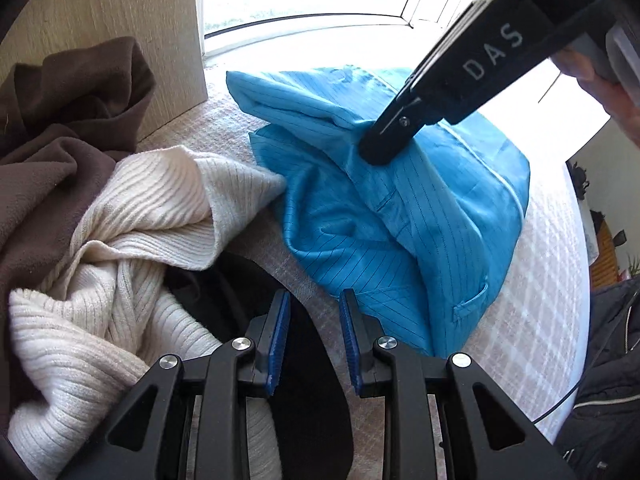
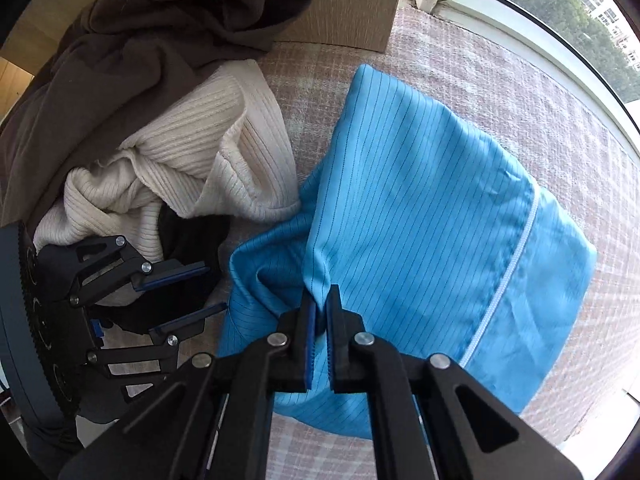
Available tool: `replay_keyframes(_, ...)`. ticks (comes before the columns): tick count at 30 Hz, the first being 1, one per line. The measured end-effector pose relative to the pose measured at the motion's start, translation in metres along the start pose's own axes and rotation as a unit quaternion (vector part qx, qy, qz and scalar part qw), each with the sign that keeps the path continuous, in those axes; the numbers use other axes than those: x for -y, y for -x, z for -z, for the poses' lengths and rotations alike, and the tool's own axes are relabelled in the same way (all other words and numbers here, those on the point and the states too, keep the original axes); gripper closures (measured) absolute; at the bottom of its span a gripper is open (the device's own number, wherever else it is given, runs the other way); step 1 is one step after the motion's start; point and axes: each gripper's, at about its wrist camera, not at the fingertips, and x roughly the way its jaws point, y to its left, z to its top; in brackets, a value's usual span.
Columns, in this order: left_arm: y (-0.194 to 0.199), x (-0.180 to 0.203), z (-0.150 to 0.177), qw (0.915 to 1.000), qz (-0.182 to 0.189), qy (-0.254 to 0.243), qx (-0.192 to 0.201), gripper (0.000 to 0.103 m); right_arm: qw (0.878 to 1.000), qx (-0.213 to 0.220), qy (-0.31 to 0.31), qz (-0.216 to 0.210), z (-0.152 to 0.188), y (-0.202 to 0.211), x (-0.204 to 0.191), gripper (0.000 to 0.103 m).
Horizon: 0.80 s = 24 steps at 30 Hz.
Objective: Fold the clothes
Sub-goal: 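Tuck the loose edge under the folded coat with both grippers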
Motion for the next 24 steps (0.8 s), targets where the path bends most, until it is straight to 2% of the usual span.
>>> replay_keyframes(2, -0.007, -0.002, -0.006, 1.0, -0.006, 0.003, -0.007, 0.08, 1.0, -0.001, 0.003, -0.005, 0.003, 0.0, -0.002, 0.099)
replay_keyframes(6, -0.002, 0.002, -0.019, 0.9991, 0.039, -0.002, 0.018, 0.08, 1.0, -0.002, -0.006, -0.016, 0.015, 0.0, -0.01, 0.099)
replay_keyframes(8, -0.001, 0.004, -0.024, 0.9982, 0.054, -0.007, 0.022, 0.08, 1.0, -0.004, -0.005, -0.018, -0.07, -0.009, -0.006, 0.099)
replay_keyframes(13, -0.004, 0.006, -0.034, 0.9931, 0.113, -0.015, 0.026, 0.08, 1.0, -0.001, -0.006, -0.025, -0.071, -0.008, -0.005, 0.099)
replay_keyframes(17, 0.002, 0.011, -0.043, 0.9876, 0.148, -0.042, 0.031, 0.083, 0.999, -0.001, -0.01, -0.035, -0.073, -0.005, -0.001, 0.099)
replay_keyframes(19, -0.005, 0.007, -0.046, 0.9851, 0.166, -0.041, 0.019, 0.08, 0.999, -0.001, -0.015, -0.039, -0.074, -0.004, 0.001, 0.099)
replay_keyframes(22, -0.019, -0.002, -0.045, 0.9872, 0.156, -0.019, -0.023, 0.081, 0.999, 0.0, -0.019, -0.044, -0.075, -0.004, 0.007, 0.099)
replay_keyframes(24, -0.006, -0.006, -0.044, 0.9901, 0.139, -0.016, -0.009, 0.081, 0.999, 0.003, -0.016, -0.044, -0.075, -0.005, 0.009, 0.099)
